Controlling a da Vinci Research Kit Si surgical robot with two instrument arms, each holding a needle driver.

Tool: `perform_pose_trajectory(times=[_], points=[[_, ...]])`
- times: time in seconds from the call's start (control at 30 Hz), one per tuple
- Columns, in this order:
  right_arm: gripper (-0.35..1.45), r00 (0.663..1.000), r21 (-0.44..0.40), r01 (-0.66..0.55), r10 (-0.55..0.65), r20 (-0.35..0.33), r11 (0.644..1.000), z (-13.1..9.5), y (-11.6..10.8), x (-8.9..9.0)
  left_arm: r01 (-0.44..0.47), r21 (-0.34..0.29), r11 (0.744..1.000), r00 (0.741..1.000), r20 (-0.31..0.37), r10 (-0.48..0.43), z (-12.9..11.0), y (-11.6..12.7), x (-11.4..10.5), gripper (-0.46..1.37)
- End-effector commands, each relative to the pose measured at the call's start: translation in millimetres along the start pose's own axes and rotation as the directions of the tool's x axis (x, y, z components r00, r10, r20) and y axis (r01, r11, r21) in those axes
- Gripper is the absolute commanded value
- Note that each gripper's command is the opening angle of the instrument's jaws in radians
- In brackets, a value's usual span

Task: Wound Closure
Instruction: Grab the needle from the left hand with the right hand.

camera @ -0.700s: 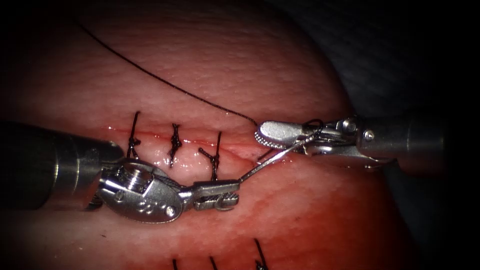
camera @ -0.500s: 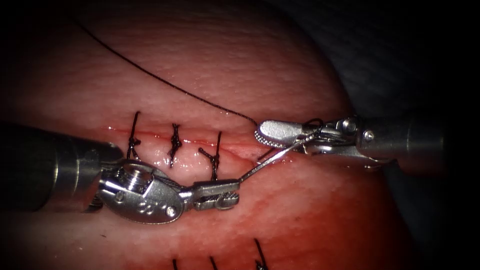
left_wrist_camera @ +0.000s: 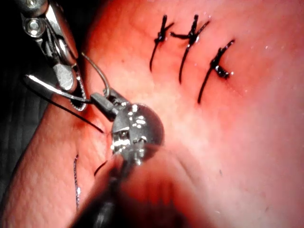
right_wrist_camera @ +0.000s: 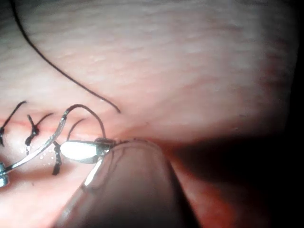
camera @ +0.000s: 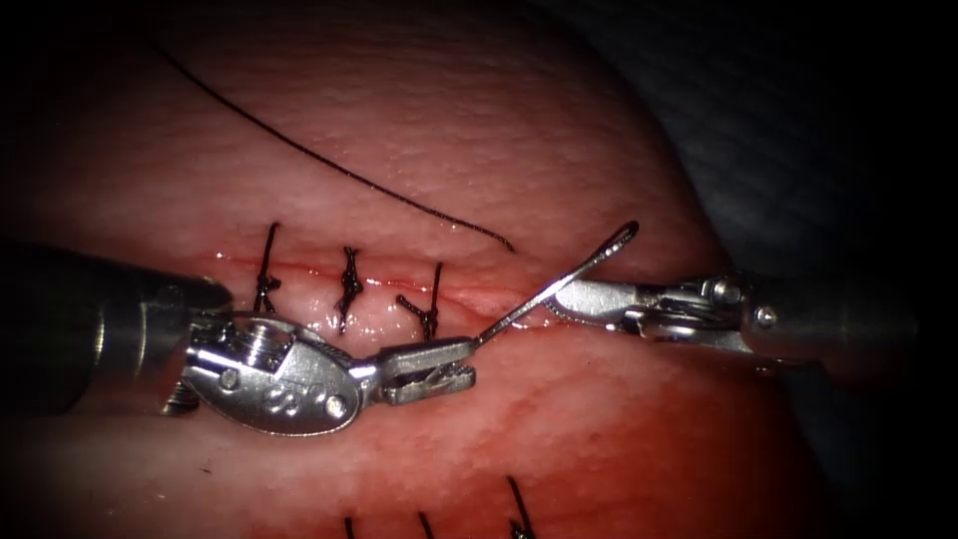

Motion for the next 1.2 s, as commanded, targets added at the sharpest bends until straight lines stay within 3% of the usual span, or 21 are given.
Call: perform_pose_trajectory(times=[0.03,0.27,0.43,0.53,0.73,0.8,0.87,1.07,1.2], points=[[0.55,1.000,0.001,0.016,-0.016,0.004,1.000,-0.2,0.1,-0.4,0.027,-0.007,1.000,1.000,-0.011,-0.027,0.0,0.0,-0.2,-0.35],[0.51,1.000,0.005,0.025,-0.025,0.014,1.000,-1.2,-0.8,-2.3,0.103,0.013,0.995,0.994,-0.023,-0.103,0.2,0.0,-0.6,-0.35],[0.51,0.999,0.017,0.037,-0.037,-0.004,0.999,-2.1,-2.4,-3.7,0.162,0.086,0.983,0.986,0.021,-0.165,0.7,0.8,-1.3,-0.35],[0.51,0.995,-0.004,0.043,-0.043,-0.095,0.999,-2.9,-3.5,-3.7,0.151,0.157,0.976,0.986,0.042,-0.160,1.0,1.5,-1.8,-0.35],[0.56,0.974,-0.061,0.068,-0.079,-0.211,0.996,-3.6,-4.1,-2.7,0.093,0.280,0.956,0.990,0.075,-0.119,0.8,2.5,-1.8,-0.35],[0.62,0.963,-0.091,0.074,-0.094,-0.251,0.993,-3.6,-4.1,-2.4,0.062,0.327,0.943,0.992,0.085,-0.095,0.7,3.0,-1.4,-0.35],[0.81,0.953,-0.112,0.085,-0.113,-0.280,0.990,-3.5,-4.2,-2.1,0.039,0.365,0.930,0.993,0.091,-0.077,0.6,3.6,-1.0,-0.35],[1.04,0.932,-0.178,0.098,-0.153,-0.328,0.979,-2.5,-4.6,-1.7,-0.021,0.416,0.909,0.995,0.098,-0.022,0.5,5.3,0.1,-0.35],[0.94,0.922,-0.215,0.132,-0.200,-0.331,0.968,-1.4,-4.9,-1.9,-0.033,0.443,0.896,0.995,0.098,-0.012,0.8,6.2,0.5,-0.35]])
